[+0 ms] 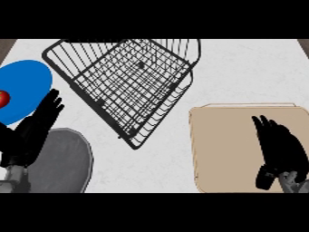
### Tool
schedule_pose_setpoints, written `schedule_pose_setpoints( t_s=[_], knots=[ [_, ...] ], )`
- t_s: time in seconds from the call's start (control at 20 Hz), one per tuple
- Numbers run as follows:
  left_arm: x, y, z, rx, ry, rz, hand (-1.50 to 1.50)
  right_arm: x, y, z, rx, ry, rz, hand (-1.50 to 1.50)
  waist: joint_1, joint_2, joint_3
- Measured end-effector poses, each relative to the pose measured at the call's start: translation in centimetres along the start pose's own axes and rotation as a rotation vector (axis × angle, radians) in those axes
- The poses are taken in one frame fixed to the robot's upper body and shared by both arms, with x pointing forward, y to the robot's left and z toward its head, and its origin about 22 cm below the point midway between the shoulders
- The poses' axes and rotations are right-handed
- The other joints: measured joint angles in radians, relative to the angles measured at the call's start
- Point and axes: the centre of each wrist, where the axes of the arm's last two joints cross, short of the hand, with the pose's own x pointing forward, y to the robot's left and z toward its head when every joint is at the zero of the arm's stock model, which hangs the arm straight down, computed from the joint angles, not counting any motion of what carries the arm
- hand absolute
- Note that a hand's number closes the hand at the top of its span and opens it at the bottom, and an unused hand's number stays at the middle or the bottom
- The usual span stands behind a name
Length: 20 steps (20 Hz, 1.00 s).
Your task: Pick the eggplant from the tray and place it in the tiered basket
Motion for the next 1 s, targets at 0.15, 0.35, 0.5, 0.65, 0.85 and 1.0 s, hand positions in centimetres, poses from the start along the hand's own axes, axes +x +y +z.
schedule_pose_setpoints(
  t_s=[0.15, 0.35, 0.5, 0.65, 0.85, 1.0],
  knots=[
    [0.0, -0.1, -0.1, 0.001, -0.001, 0.005, 0.00, -0.9, 1.2, -1.4, -0.028, 0.017, 0.012, -1.50, 0.000, 0.000, 0.000],
    [-0.1, -0.3, -0.4, -0.001, -0.004, 0.000, 0.00, -1.4, 1.6, -2.4, -0.063, 0.024, 0.034, -1.50, 0.000, 0.000, 0.000],
    [0.2, -0.4, -0.2, -0.004, -0.006, 0.005, 0.00, -1.6, 2.0, -2.4, -0.076, 0.028, 0.043, -1.50, 0.000, -0.001, -0.002],
    [0.5, -0.8, -0.4, 0.000, -0.004, 0.005, 0.00, -2.4, 1.8, -2.8, -0.034, 0.040, 0.059, 1.50, -0.001, -0.002, -0.003],
    [0.5, -0.7, -0.5, -0.003, -0.002, 0.003, 0.00, -2.0, 1.7, -3.2, 0.041, 0.028, 0.065, 1.50, 0.001, -0.005, -0.006],
    [-0.1, -0.4, -0.4, -0.003, 0.001, 0.001, 0.00, -2.2, 2.1, -3.2, 0.040, 0.009, 0.107, 1.50, 0.003, -0.008, -0.011]
  ],
)
